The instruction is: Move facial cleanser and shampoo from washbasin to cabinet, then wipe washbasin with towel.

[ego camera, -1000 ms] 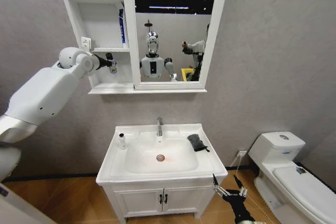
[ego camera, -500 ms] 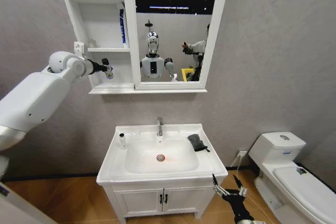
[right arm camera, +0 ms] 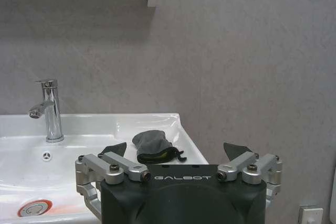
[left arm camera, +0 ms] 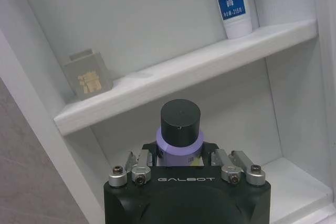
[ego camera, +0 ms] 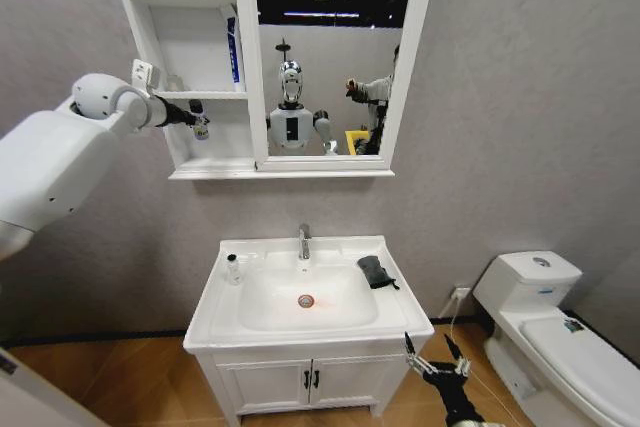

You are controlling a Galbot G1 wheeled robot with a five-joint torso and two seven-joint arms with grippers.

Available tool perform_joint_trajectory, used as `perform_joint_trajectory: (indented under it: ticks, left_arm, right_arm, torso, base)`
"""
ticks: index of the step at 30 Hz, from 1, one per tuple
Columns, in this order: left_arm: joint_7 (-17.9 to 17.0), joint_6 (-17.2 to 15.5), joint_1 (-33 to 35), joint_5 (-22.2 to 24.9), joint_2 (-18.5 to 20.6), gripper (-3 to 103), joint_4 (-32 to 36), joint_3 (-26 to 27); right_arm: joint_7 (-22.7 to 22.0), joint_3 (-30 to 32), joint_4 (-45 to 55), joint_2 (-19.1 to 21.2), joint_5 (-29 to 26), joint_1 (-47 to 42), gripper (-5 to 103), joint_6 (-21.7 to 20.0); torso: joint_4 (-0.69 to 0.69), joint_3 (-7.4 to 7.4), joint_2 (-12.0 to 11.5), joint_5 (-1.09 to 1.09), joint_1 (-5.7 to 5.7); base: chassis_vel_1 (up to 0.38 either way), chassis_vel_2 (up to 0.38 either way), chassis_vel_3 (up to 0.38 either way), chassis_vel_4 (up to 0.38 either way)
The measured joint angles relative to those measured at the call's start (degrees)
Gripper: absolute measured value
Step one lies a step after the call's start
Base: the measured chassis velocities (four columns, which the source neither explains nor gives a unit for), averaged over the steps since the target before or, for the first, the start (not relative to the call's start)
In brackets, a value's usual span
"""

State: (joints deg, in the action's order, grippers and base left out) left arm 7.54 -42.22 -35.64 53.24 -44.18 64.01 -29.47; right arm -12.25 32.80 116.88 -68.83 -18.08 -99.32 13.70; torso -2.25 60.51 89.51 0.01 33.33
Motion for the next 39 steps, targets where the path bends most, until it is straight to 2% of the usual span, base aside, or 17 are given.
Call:
perform_joint_trajectory:
  ticks: [1, 3, 5, 7, 8, 9, 10, 16, 24, 31, 34, 36, 37, 39]
  left_arm:
    - [-1.0, 0.0, 0.8, 1.0, 0.2, 42, 0.5, 0.1]
    - [-5.4, 0.0, 3.5, 4.3, -0.2, 42, 1.5, 1.6]
    - [-6.6, 0.0, 4.3, 5.2, -0.5, 42, 1.6, 2.1]
    - [-12.5, 0.0, 7.0, 10.1, -2.1, 42, 2.1, 4.1]
    - [-12.5, 0.0, 7.0, 10.1, -2.1, 42, 2.1, 4.1]
    - [-16.0, 0.0, 8.8, 12.1, -3.1, 42, 2.7, 5.7]
    - [-17.8, 0.0, 9.8, 12.7, -3.5, 42, 3.0, 6.4]
    - [-21.9, 0.5, 12.8, 13.1, -4.5, 42, 4.3, 8.6]
    - [-22.0, 0.5, 13.0, 11.4, -5.7, 42, 3.2, 9.2]
    - [-19.6, -0.1, 10.7, 9.4, -6.4, 42, 1.7, 8.7]
    - [-18.1, -0.2, 10.0, 8.8, -4.8, 42, 2.8, 8.6]
    - [-14.9, -0.2, 8.5, 9.6, -0.7, 42, 5.8, 7.9]
    - [-14.9, -0.2, 8.5, 9.6, -0.7, 42, 5.8, 7.9]
    - [-12.1, -0.2, 7.0, 11.3, 3.8, 42, 9.9, 7.4]
  right_arm:
    - [0.0, 0.0, 0.0, 0.0, 0.0, 0.1, 100, 0.0]
    - [0.0, -0.1, -0.1, -0.2, 0.0, 0.2, 100, 0.0]
    - [0.0, -0.2, -0.1, -0.2, 0.0, 0.2, 100, 0.0]
    - [0.0, -0.2, -0.3, -0.2, 0.0, 0.2, 100, 0.1]
    - [0.0, -0.2, -0.3, -0.2, 0.0, 0.2, 100, 0.1]
    - [0.0, -0.2, -0.4, -0.2, -0.1, 0.2, 100, 0.1]
    - [0.0, -0.1, -0.4, -0.2, -0.1, 0.2, 100, 0.1]
    - [0.0, 0.1, -0.4, -0.1, -0.4, 0.1, 100, 0.2]
    - [-0.1, 0.1, -0.5, -0.2, -0.4, 0.1, 100, 0.3]
    - [-0.1, 0.0, -0.6, -0.2, -0.4, 0.2, 100, 0.3]
    - [-0.1, 0.1, -0.5, -0.1, -0.4, 0.1, 100, 0.3]
    - [-0.2, 0.1, -0.4, 0.0, -0.5, 0.1, 100, 0.2]
    - [-0.2, 0.1, -0.4, 0.0, -0.5, 0.1, 100, 0.2]
    - [-0.2, 0.0, -0.4, 0.0, -0.5, 0.3, 100, 0.1]
  torso:
    - [0.01, 0.0, 0.0, -0.01, 0.0]
    - [0.01, 0.0, 0.0, -0.03, 0.0]
    - [0.0, 0.0, 0.0, -0.02, 0.0]
    - [-0.02, 0.0, 0.0, -0.01, 0.01]
    - [-0.02, 0.0, 0.0, -0.01, 0.01]
    - [-0.05, 0.01, 0.0, 0.01, 0.01]
    - [-0.05, 0.01, 0.0, 0.01, 0.01]
    - [0.01, -0.02, 0.0, 0.02, -0.01]
    - [-0.02, -0.01, 0.0, 0.01, -0.01]
    - [-0.03, 0.03, 0.0, -0.04, 0.02]
    - [-0.06, 0.03, 0.0, -0.03, 0.04]
    - [-0.01, 0.03, 0.0, -0.02, 0.03]
    - [-0.01, 0.03, 0.0, -0.02, 0.03]
    - [0.04, 0.01, 0.0, -0.03, 0.02]
  base:
    - [0.0, 0.0, 0.0, 0.0]
    - [0.0, 0.0, 0.0, 0.0]
    - [0.0, 0.0, 0.0, 0.0]
    - [0.0, 0.0, 0.0, 0.0]
    - [0.0, 0.0, 0.0, 0.0]
    - [0.0, 0.0, 0.0, 0.0]
    - [0.0, 0.0, 0.0, 0.0]
    - [0.0, 0.0, 0.0, 0.0]
    - [0.0, 0.0, 0.0, 0.0]
    - [0.0, 0.0, 0.0, 0.0]
    - [0.0, 0.0, 0.0, 0.0]
    - [0.0, 0.0, 0.0, 0.0]
    - [0.0, 0.0, 0.0, 0.0]
    - [0.0, 0.0, 0.0, 0.0]
